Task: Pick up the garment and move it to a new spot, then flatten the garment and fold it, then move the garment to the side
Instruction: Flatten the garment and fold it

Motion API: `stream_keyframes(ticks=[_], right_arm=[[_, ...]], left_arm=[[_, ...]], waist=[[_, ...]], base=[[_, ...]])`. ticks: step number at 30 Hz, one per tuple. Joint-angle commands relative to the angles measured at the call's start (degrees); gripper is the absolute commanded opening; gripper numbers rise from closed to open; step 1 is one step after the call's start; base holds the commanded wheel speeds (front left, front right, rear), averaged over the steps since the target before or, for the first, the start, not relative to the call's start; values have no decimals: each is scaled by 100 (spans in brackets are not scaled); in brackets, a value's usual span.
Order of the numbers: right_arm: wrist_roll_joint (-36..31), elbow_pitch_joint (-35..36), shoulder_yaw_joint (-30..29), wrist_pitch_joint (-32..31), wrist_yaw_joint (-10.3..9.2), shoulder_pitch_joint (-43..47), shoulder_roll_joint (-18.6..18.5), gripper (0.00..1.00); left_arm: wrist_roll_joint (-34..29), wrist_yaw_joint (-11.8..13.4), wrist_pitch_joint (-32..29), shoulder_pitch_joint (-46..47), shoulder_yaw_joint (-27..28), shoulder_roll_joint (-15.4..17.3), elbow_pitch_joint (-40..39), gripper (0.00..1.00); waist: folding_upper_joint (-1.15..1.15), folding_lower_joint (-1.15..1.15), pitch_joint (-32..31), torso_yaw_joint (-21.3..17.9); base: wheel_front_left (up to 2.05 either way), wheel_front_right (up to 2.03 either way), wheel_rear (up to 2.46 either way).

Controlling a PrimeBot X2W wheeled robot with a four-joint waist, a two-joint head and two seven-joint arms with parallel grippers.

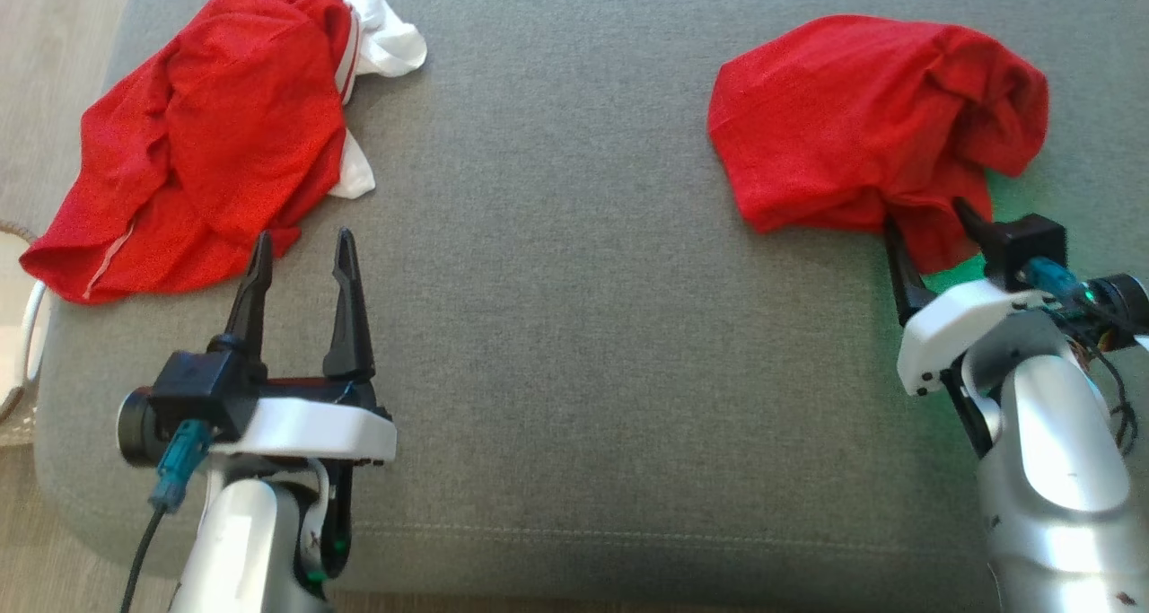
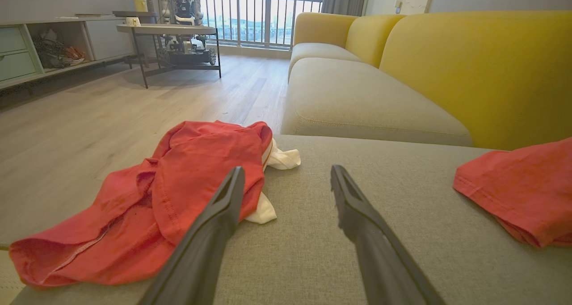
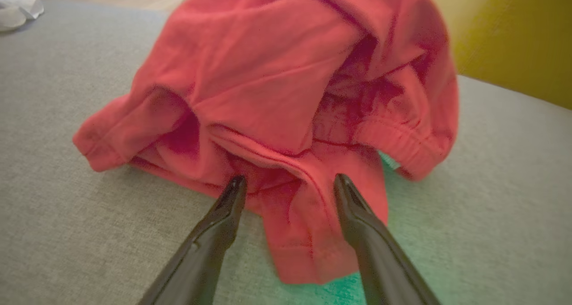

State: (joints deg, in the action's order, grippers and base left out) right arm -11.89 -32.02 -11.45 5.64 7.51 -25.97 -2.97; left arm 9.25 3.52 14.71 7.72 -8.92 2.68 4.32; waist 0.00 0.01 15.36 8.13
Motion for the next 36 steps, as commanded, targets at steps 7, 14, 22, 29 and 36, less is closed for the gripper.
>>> stream_keyframes(ticks=[7, 14, 22, 29, 36], right_arm=[[-75, -26, 218, 199, -2, -414, 10, 0], [591, 635, 1210, 553, -2, -640, 10, 0], [1474, 1955, 2393, 361, -2, -1534, 10, 0], [2730, 2003, 2280, 110, -2, -2462, 10, 0], [2711, 755, 1212, -608, -2, -2225, 10, 0]], left_arm=[[132, 72, 29, 219, 66, 21, -111, 100], [301, 137, 29, 104, 54, 21, -95, 100], [385, 212, 29, -89, 19, 21, -77, 100], [431, 285, 29, -243, -20, 21, -104, 100], [451, 314, 29, -287, -37, 21, -174, 100]], waist=[[0, -1, -50, 74], [0, -1, -447, 30], [0, -1, -906, -1], [0, -1, -1115, 23], [0, -1, -973, 33]], base=[[0, 0, 0], [0, 0, 0], [0, 0, 0], [0, 0, 0], [0, 0, 0]])
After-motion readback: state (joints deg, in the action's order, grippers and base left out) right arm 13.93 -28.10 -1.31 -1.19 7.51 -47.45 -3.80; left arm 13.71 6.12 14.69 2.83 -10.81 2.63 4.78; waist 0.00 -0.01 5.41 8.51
